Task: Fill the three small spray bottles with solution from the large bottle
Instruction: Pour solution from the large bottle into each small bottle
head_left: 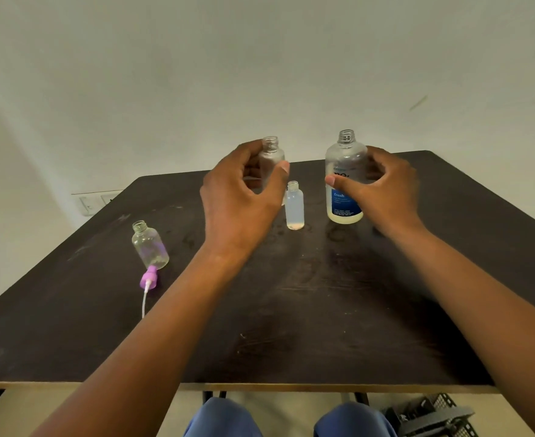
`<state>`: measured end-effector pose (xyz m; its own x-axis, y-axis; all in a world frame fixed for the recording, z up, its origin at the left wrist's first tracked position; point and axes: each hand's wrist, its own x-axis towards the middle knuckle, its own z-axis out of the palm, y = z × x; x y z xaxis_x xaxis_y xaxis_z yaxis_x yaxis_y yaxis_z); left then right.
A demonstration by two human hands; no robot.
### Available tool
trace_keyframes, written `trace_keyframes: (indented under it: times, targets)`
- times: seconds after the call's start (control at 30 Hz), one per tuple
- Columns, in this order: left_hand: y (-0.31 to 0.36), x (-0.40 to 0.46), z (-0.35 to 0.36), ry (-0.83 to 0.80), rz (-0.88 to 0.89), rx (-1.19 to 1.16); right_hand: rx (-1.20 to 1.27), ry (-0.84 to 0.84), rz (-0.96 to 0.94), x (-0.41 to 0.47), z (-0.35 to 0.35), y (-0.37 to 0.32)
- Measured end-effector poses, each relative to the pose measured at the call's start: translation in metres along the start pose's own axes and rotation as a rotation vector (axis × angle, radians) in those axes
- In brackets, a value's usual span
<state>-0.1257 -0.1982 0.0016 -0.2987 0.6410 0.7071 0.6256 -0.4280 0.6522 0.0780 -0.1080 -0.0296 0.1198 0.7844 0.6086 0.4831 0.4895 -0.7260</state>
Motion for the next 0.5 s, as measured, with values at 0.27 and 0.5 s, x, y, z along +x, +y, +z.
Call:
trace_keyframes:
  times: [0.27, 0.5]
  targets:
    - [-0.005, 0.002, 0.044, -0.094, -0.029, -0.086, -0.001, 0.1, -0.024, 0.007, -0.007, -0.002]
    - [-0.022, 0.003, 0.082, -0.168, -0.141, -0.215, -0.055, 0.141, 0.0, 0.015, -0.014, 0.005]
